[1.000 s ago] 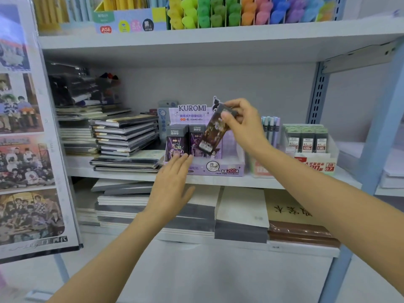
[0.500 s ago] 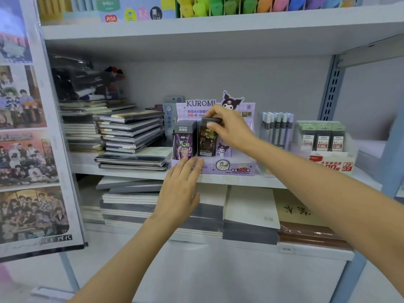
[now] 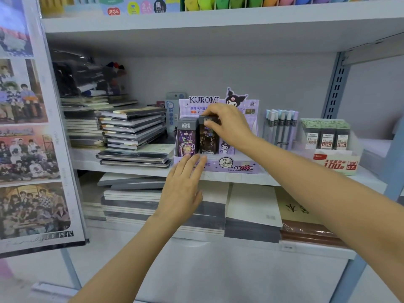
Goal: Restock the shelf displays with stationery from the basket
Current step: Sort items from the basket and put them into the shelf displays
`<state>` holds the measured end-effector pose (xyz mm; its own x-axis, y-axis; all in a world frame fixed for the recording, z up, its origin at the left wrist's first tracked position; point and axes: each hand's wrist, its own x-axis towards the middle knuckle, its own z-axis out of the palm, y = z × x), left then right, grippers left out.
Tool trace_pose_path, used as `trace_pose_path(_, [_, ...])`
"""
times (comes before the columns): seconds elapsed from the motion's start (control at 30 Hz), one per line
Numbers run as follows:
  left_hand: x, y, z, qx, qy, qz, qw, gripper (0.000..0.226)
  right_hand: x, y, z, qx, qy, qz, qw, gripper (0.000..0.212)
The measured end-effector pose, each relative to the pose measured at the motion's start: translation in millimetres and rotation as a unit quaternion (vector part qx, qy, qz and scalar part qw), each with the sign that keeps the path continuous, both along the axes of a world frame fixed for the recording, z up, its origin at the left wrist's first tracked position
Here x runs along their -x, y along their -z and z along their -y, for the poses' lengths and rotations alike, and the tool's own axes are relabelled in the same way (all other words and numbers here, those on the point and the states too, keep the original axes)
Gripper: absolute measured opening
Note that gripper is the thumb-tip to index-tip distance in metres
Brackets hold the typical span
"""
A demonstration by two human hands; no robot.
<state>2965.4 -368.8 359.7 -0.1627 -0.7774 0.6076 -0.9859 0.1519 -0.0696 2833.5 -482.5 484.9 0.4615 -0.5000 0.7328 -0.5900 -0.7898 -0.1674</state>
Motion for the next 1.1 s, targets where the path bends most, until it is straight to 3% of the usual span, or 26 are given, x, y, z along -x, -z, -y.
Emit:
trace_pose_path(0.13, [1,2,0,-0.003,-0.003,-0.003,1.000,0.081,-2,15,-1,0.045,0.029,-0.009,0.999,0.037])
trace_pose_path(0.2, [1,2,0,-0.002,-0.003,-0.006,1.000,0.081,1,24,-1,0.048,0.023,0.008,0.999,0.037])
trace_pose_path(0.43, [-2,0,2,-0.019,0.001,0.000,1.000,0.083,2,28,2,0.045,0.048,-0.062,0.996,0.045])
trace_pose_path(0.57, [5,-1,-6,-0.021,0.002,-0.010,1.000,0.079,20,39,-23,0.057,-0.037,0.016,0.998,0.039])
trace_pose_path(0.7, [35,24,-15,0.042,0.023,-0.038,0.998,0.064,46,90,-59,0.057,-0.137,0.093,0.985,0.020])
trace_pose_path(0.77, [52,53,-14,0.032,0.054,-0.062,0.996,0.050,61,129,-70,0.016,-0.163,0.107,0.981,0.017])
trace_pose_path(0.87, [67,117,-13,-0.075,0.075,-0.095,0.990,0.031,83,199,-74,-0.078,-0.157,0.091,0.980,0.017])
trace_pose_path(1.0, [77,229,-26,-0.250,0.021,-0.138,0.958,0.034,112,308,-73,-0.253,-0.112,0.014,0.961,0.018])
trace_pose_path(1.1, [87,303,-49,-0.342,-0.007,-0.168,0.924,0.036,138,390,-79,-0.380,-0.077,-0.062,0.920,0.018])
